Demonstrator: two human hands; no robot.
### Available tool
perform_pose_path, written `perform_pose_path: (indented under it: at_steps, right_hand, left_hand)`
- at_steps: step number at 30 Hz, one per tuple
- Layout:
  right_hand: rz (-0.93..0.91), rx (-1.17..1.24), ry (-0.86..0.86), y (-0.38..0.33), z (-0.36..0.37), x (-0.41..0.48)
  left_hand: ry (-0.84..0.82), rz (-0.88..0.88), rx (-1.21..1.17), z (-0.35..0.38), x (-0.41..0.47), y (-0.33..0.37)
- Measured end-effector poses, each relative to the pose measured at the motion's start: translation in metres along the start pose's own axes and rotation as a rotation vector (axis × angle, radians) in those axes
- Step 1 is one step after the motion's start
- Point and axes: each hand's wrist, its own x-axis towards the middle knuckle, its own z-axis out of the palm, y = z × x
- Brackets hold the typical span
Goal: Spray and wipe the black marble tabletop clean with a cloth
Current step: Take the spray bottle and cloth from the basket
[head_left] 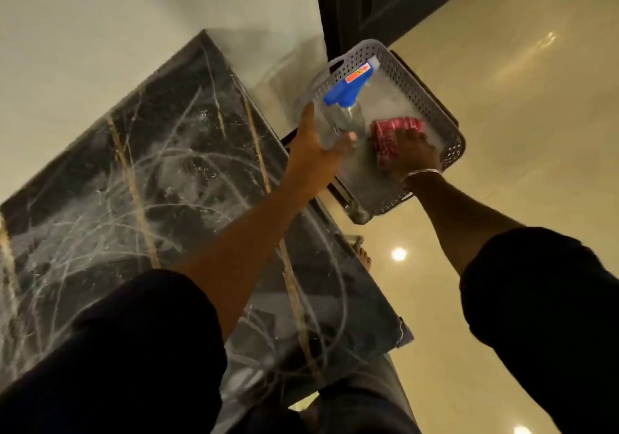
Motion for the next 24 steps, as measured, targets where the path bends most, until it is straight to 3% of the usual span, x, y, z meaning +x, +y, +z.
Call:
perform_pose_path:
  at_steps: [7,13,16,19,22,24]
  right_hand:
    - [-0.034,-0.13,0.137,-0.005,0.036,0.035]
    - [-0.145,0.074,0.15,0.016,0.017,0.036]
    - [0.014,0.431,0.244,0.021,-0.007,0.029]
    - [0.315,1.17,0.169,0.017,-0.04,0.005]
    - [0.24,1.792,-0.025,0.007,-0.08,-0.042]
    - [0.224,1.978,-0.124,-0.006,-0.101,-0.07]
  left_hand:
    - [-0.011,-0.136,-0.264,0.031,0.058,-0.003]
    - [0.131,-0.093,-0.267,0.041,0.08,-0.009]
    - [0.145,-0.025,-0.255,0.035,0.075,-0.003]
    - [0.108,0.047,-0.215,0.027,0.058,0.011]
    - [0.105,0.122,-0.257,0.005,0.034,0.035]
    - [0.09,0.19,-0.267,-0.013,0.011,0.052]
